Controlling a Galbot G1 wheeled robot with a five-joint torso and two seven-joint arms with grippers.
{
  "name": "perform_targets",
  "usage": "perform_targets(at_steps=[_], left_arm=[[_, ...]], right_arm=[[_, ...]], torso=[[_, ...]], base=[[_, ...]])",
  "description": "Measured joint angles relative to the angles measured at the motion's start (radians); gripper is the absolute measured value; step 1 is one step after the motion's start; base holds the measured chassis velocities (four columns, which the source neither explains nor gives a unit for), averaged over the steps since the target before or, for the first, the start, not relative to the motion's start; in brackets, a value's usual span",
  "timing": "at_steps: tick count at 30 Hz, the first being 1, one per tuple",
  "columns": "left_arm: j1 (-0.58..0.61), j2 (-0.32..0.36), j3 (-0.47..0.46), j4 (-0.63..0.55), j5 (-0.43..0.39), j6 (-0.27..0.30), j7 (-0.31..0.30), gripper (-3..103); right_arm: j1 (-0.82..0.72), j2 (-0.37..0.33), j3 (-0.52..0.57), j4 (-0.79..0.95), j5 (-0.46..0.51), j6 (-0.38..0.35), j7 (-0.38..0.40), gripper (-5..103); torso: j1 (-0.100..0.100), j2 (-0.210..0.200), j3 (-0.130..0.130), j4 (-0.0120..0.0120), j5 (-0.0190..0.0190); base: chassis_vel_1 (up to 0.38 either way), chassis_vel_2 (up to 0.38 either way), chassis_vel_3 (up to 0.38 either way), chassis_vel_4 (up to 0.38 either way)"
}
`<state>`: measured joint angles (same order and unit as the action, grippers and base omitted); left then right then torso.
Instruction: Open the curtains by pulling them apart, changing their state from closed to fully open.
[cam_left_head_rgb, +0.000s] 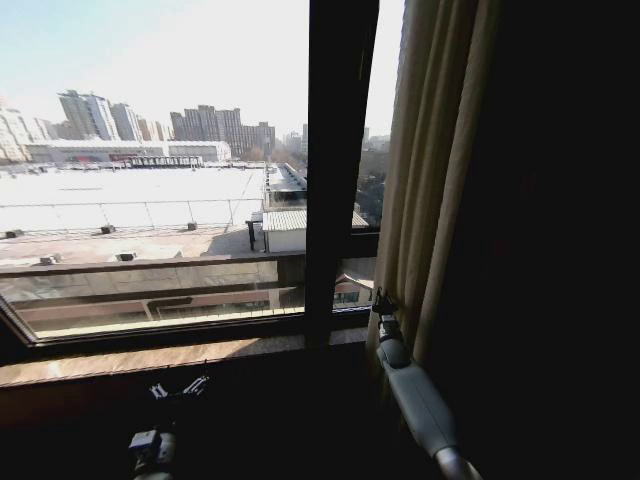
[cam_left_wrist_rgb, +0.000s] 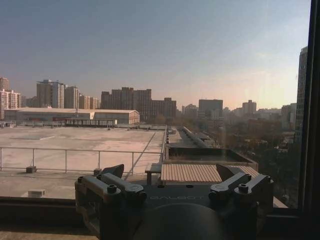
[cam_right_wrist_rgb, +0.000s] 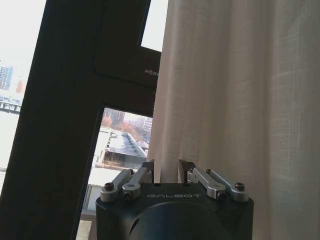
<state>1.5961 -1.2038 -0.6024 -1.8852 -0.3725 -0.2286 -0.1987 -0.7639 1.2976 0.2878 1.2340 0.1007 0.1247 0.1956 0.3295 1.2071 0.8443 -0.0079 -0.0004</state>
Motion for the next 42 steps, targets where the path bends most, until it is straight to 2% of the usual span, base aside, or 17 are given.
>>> perform_targets(at_steps=[2, 3, 4, 5, 7, 9, 12, 13, 15, 18, 22, 42], left_arm=[[0.0, 0.0, 0.0, 0.0, 0.0, 0.0, 0.0, 100], [0.0, 0.0, 0.0, 0.0, 0.0, 0.0, 0.0, 100], [0.0, 0.0, 0.0, 0.0, 0.0, 0.0, 0.0, 100], [0.0, 0.0, 0.0, 0.0, 0.0, 0.0, 0.0, 100], [0.0, 0.0, 0.0, 0.0, 0.0, 0.0, 0.0, 100], [0.0, 0.0, 0.0, 0.0, 0.0, 0.0, 0.0, 100], [0.0, 0.0, 0.0, 0.0, 0.0, 0.0, 0.0, 100], [0.0, 0.0, 0.0, 0.0, 0.0, 0.0, 0.0, 100], [0.0, 0.0, 0.0, 0.0, 0.0, 0.0, 0.0, 100], [0.0, 0.0, 0.0, 0.0, 0.0, 0.0, 0.0, 100], [0.0, 0.0, 0.0, 0.0, 0.0, 0.0, 0.0, 100], [0.0, 0.0, 0.0, 0.0, 0.0, 0.0, 0.0, 100]], right_arm=[[-0.05, -0.032, -0.008, 0.06, 0.051, -0.022, -0.037, 36], [-0.069, -0.044, -0.008, 0.079, 0.062, -0.026, -0.051, 36], [-0.121, -0.073, -0.001, 0.13, 0.079, -0.031, -0.097, 46], [-0.121, -0.073, -0.001, 0.13, 0.079, -0.031, -0.097, 46], [-0.211, -0.114, 0.04, 0.221, 0.105, -0.033, -0.175, 57], [-0.241, -0.125, 0.059, 0.253, 0.121, -0.032, -0.199, 57], [-0.318, -0.148, 0.11, 0.334, 0.159, -0.029, -0.265, 73], [-0.335, -0.151, 0.119, 0.353, 0.163, -0.026, -0.272, 79], [-0.346, -0.152, 0.127, 0.365, 0.163, -0.023, -0.276, 79], [-0.372, -0.147, 0.144, 0.39, 0.149, -0.002, -0.277, 95], [-0.381, -0.136, 0.144, 0.393, 0.134, 0.011, -0.273, 100], [-0.381, -0.124, 0.133, 0.406, 0.128, -0.001, -0.267, 100]], torso=[[0.0, 0.0, 0.0, -0.0002, 0.0001], [0.0, 0.0, 0.0, -0.0003, 0.0001], [0.0, 0.0, 0.0, -0.0003, 0.0002], [0.0, 0.0, 0.0, -0.0003, 0.0002], [0.0, 0.0, 0.0, -0.0005, 0.0003], [0.0, 0.0, 0.0, -0.0005, 0.0001], [0.0, 0.0, 0.0, -0.0005, 0.0001], [0.0, 0.0, 0.0, -0.0005, 0.0001], [0.0, 0.0, 0.0, -0.0004, 0.0002], [0.0, 0.0, 0.0, -0.0004, 0.0001], [0.0, 0.0, 0.0, -0.0003, 0.0002], [0.0, 0.0, 0.0, -0.0002, 0.0001]], base=[[0.0, 0.0, 0.0, 0.0], [0.0, 0.0, 0.0, 0.0], [0.0, 0.0, 0.0, 0.0], [0.0, 0.0, 0.0, 0.0], [0.0, 0.0, 0.0, 0.0], [0.0, 0.0, 0.0, 0.0], [0.0, 0.0, 0.0, 0.0], [0.0, 0.0, 0.0, 0.0], [0.0, 0.0, 0.0, 0.0], [0.0, 0.0, 0.0, 0.0], [0.0, 0.0, 0.0, 0.0], [0.0, 0.0, 0.0, 0.0]])
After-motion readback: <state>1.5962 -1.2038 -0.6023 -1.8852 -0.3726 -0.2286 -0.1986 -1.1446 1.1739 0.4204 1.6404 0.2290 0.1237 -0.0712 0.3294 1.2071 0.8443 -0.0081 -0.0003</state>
